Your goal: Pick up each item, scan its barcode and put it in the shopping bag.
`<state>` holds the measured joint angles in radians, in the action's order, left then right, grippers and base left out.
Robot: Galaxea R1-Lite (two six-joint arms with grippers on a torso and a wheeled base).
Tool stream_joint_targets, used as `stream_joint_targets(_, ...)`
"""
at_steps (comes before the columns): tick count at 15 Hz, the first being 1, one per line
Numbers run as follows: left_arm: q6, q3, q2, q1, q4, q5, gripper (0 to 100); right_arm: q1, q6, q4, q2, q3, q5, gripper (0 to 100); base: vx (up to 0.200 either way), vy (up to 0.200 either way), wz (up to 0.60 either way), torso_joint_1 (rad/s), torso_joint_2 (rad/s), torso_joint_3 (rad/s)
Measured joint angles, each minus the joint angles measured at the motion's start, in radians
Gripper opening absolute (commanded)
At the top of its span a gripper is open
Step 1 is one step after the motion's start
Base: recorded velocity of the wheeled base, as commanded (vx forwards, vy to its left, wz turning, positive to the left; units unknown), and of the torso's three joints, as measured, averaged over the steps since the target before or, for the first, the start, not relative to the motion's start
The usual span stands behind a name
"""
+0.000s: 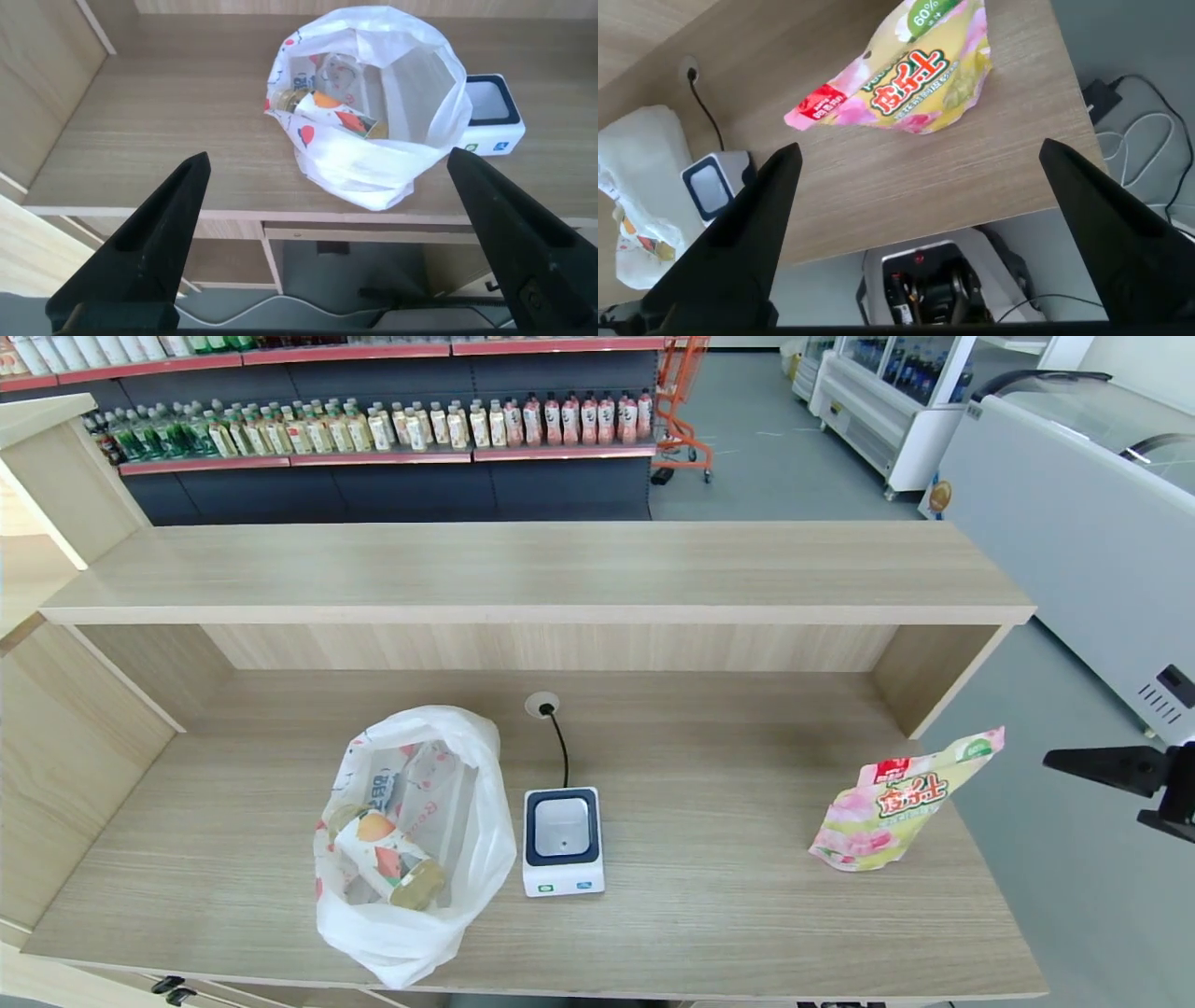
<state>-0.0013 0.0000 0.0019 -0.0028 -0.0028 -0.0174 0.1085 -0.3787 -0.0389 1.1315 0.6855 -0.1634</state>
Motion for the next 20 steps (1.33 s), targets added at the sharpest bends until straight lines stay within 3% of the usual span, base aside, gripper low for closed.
stream_joint_targets(2, 0.0, 0.0, 0.0, -0.001, 0.0, 0.001, 100, -0.005, -0.031, 0.001, 0.03, 0.026, 0.025, 100, 0.0, 0.0, 0.0, 0.0, 0.0, 0.0)
stream_joint_targets(6, 0.0, 0.0, 0.0, 0.0, 0.0, 0.001, 100, -0.024, -0.218, -0.003, 0.124, 0.133, 0.064, 100, 0.0, 0.0, 0.0, 0.0, 0.0, 0.0)
stream_joint_targets(11, 0.0, 0.0, 0.0, 0.0, 0.0, 0.001, 100, -0.042, -0.426, -0.001, 0.226, 0.16, 0.08, 100, 0.0, 0.0, 0.0, 0.0, 0.0, 0.0)
stream_joint_targets(20, 0.0, 0.0, 0.0, -0.001, 0.0, 0.0, 100, -0.038, -0.434, 0.097, 0.446, 0.149, 0.129, 100, 0.0, 0.0, 0.0, 0.0, 0.0, 0.0)
